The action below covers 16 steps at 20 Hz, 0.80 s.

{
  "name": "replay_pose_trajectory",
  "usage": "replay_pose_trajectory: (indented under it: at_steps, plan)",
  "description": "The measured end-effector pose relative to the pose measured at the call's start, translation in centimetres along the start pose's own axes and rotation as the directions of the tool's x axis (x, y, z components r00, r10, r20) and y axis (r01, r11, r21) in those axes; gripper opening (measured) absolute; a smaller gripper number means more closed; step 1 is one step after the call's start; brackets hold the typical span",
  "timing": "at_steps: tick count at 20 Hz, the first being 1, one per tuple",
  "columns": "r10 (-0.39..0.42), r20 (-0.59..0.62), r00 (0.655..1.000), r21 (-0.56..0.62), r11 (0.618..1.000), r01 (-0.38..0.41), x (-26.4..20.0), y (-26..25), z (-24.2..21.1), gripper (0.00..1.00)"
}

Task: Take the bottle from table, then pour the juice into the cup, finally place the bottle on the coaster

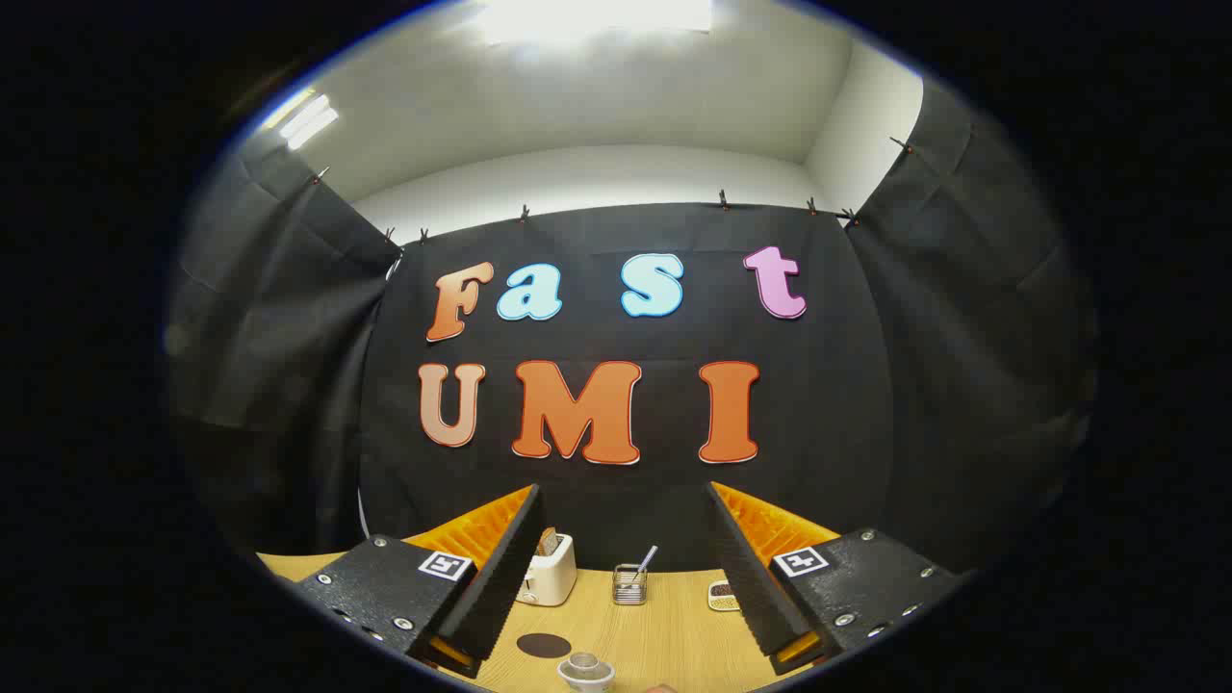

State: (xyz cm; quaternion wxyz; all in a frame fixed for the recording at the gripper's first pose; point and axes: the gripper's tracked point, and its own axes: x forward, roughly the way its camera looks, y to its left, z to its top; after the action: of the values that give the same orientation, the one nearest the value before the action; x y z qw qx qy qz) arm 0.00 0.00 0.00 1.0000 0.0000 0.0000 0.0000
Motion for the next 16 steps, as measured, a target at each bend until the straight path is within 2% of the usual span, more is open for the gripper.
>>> replay_pose_trajectory:
  at_steps: [5, 16]
  plan:
    - [0.029, -0.037, 0.999, -0.016, 0.999, -0.030, 0.4, 1.1, -1.4, 0.98]
    - [0.019, 0.011, 1.000, -0.012, 1.000, -0.018, 0.4, 1.3, 0.0, 0.98]
